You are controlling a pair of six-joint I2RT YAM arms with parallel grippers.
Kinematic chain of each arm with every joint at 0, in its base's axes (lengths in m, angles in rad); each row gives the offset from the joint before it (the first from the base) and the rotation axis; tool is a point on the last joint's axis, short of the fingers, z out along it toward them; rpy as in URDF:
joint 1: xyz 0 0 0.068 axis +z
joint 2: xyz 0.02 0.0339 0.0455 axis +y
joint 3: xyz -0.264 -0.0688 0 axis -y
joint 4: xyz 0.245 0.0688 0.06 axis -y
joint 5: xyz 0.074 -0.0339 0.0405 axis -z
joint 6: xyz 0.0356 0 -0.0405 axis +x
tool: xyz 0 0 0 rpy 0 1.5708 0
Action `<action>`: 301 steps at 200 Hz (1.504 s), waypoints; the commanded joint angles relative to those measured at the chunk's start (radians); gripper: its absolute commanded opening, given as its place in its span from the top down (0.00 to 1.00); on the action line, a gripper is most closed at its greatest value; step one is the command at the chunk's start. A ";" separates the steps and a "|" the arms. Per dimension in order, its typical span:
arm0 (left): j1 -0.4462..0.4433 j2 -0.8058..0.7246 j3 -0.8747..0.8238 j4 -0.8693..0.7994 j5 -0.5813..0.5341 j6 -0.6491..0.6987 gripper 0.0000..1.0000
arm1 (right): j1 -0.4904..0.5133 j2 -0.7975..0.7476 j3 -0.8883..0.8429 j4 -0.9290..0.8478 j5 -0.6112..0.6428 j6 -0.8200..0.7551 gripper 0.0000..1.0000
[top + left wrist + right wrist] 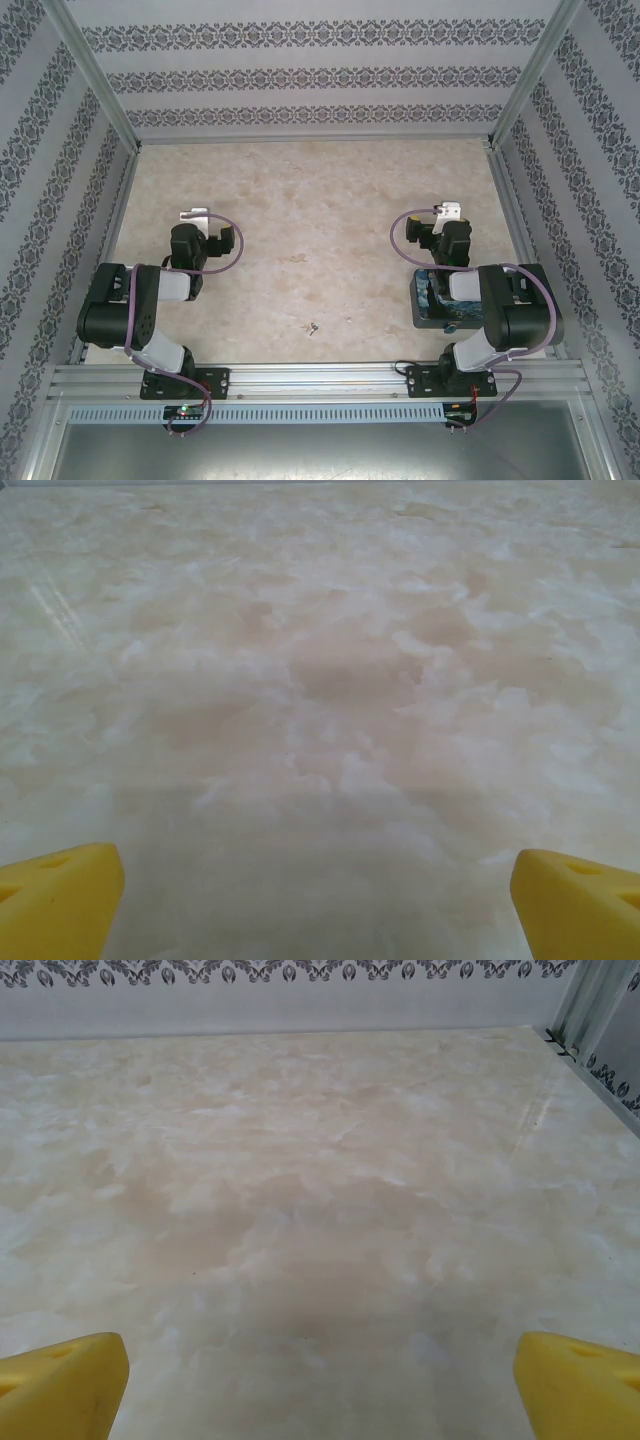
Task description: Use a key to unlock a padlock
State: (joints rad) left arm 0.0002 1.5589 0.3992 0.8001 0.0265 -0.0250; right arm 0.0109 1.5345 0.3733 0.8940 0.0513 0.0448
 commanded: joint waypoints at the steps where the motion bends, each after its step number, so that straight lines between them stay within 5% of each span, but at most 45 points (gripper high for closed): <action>1: 0.009 0.004 0.021 0.019 0.012 0.020 0.00 | 0.011 -0.019 0.008 0.019 0.000 -0.013 0.02; 181: 0.011 -0.047 0.051 -0.071 -0.009 0.006 0.00 | -0.006 -0.077 0.002 -0.007 0.033 0.021 0.02; 207: 0.009 -0.122 0.132 -0.289 -0.026 -0.009 0.00 | -0.006 -0.222 0.057 -0.266 0.046 0.061 0.02; 236: 0.009 -0.184 0.223 -0.513 -0.012 -0.071 0.00 | -0.030 -0.318 0.230 -0.716 0.086 0.344 0.02; 267: -0.004 -0.244 0.319 -0.725 0.026 -0.196 0.00 | -0.069 -0.398 0.298 -0.919 -0.056 0.484 0.02; 301: -0.061 -0.261 0.439 -0.953 0.082 -0.346 0.00 | -0.099 -0.521 0.338 -1.240 -0.007 0.615 0.02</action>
State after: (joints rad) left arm -0.0189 1.3144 0.7563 0.0971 0.0505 -0.2214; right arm -0.0643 1.0847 0.6643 0.0048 0.0353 0.5022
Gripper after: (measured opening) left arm 0.997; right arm 0.982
